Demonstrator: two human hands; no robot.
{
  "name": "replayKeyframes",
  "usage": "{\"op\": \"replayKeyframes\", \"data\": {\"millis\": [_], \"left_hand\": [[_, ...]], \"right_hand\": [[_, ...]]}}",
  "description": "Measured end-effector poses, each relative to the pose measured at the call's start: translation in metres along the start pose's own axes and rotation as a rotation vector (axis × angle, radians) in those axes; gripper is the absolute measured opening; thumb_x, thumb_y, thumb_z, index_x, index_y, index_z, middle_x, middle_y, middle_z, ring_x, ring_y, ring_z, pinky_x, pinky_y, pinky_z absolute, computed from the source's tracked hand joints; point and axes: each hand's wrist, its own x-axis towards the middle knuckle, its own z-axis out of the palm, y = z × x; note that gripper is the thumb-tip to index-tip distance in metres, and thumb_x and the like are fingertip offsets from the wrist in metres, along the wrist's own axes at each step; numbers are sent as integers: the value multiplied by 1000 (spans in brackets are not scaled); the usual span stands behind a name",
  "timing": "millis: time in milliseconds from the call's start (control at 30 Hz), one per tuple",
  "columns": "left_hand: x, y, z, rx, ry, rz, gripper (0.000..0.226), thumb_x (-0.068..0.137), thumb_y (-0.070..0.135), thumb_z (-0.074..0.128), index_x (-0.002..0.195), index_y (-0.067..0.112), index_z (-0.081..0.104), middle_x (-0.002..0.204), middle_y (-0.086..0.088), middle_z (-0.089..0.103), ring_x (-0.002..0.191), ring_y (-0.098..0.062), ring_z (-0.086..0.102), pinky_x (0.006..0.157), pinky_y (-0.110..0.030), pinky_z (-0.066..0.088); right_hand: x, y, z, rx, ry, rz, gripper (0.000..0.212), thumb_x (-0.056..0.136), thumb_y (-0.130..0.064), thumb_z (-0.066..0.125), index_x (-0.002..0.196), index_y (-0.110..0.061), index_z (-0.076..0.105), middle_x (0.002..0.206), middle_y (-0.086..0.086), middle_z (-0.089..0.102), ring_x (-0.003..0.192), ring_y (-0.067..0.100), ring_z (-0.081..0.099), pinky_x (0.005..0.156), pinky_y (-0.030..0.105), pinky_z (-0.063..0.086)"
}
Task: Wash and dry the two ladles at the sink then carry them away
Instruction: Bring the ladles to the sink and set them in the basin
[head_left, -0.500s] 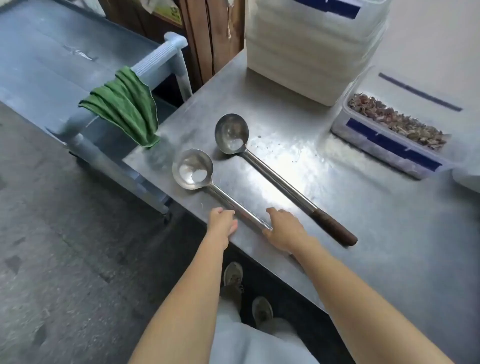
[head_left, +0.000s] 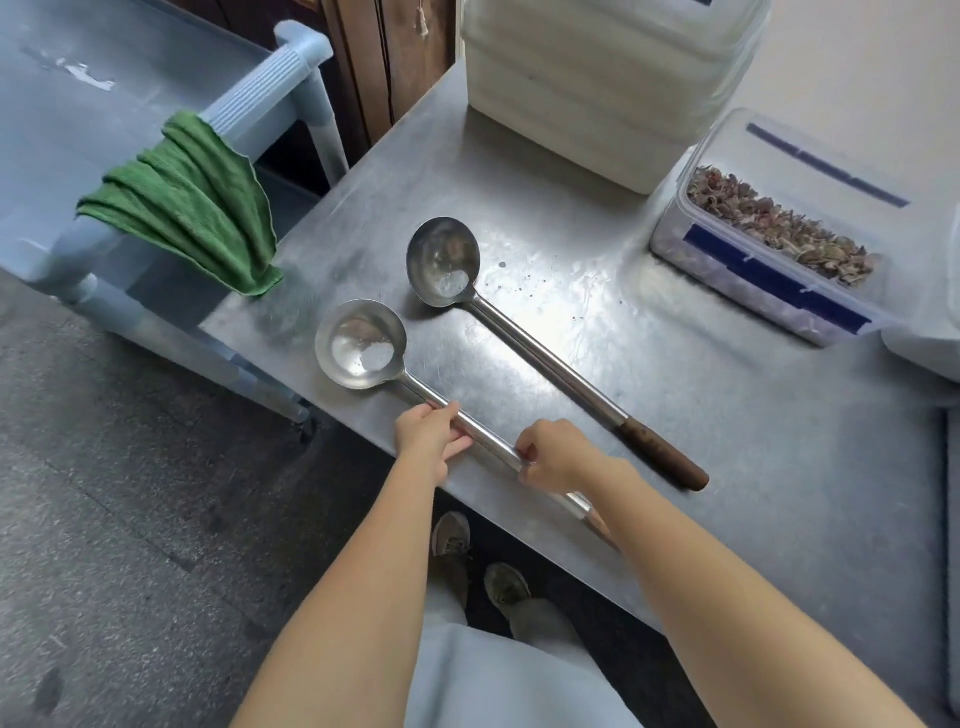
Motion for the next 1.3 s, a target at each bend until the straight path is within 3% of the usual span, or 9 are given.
{"op": "replayKeyframes", "data": {"millis": [100,233,367,533,767,933,1133,1300], "left_hand": [[-9,10,-6,4,4,17,28,90,7,72,114,-1,61,98,-15,70,86,-26,72,79,-42,62],[-26,22,-25,-30,43,81,21,89,5,71,107,-2,64,93,-14,71,78,-23,73,64,-35,63],[-55,29,-47,-116,81,163,19,87,6,73,104,0,66,92,-13,72,76,-21,72,56,-32,59],[-100,36,-83,-230,103,264,13,87,5,72,98,2,66,96,-15,73,82,-26,74,66,-38,61],[-190,27,-161,-416,231,434,6,90,3,68,95,1,65,92,-17,70,78,-27,70,66,-36,61],[-252,-8,-238,-549,372,512,19,89,4,69,105,-5,65,97,-19,70,82,-28,71,65,-36,62],[-319,-76,-315,-690,513,562,10,89,4,68,97,-3,65,93,-18,69,72,-24,71,58,-32,60],[-385,-155,-388,-799,658,581,6,90,3,68,91,-1,64,91,-19,68,72,-24,69,57,-34,61]], "right_hand": [[-8,-10,-21,48,-37,-53,19,68,-11,59,56,-15,45,60,3,39,58,20,35,55,37,32],[-24,-32,-51,146,-127,-114,17,78,-29,81,81,-12,77,77,7,68,70,15,58,72,35,53],[-34,-57,-68,204,-209,-179,19,75,-27,87,75,-12,76,70,-1,65,68,17,63,75,31,56],[-52,-92,-77,239,-290,-282,31,71,-30,94,93,-12,82,96,6,81,88,22,79,91,33,63],[-107,-168,-69,241,-456,-537,38,80,-32,88,109,-9,79,110,12,77,91,14,73,74,19,59],[-154,-235,-36,140,-597,-696,31,87,-39,81,103,-12,80,94,-1,77,82,6,74,71,16,57],[-211,-301,32,44,-793,-790,35,92,-31,77,111,-1,77,94,7,76,81,10,73,70,18,57],[-282,-360,113,-86,-980,-828,26,93,-21,76,102,3,72,75,2,71,67,8,69,67,18,57]]}}
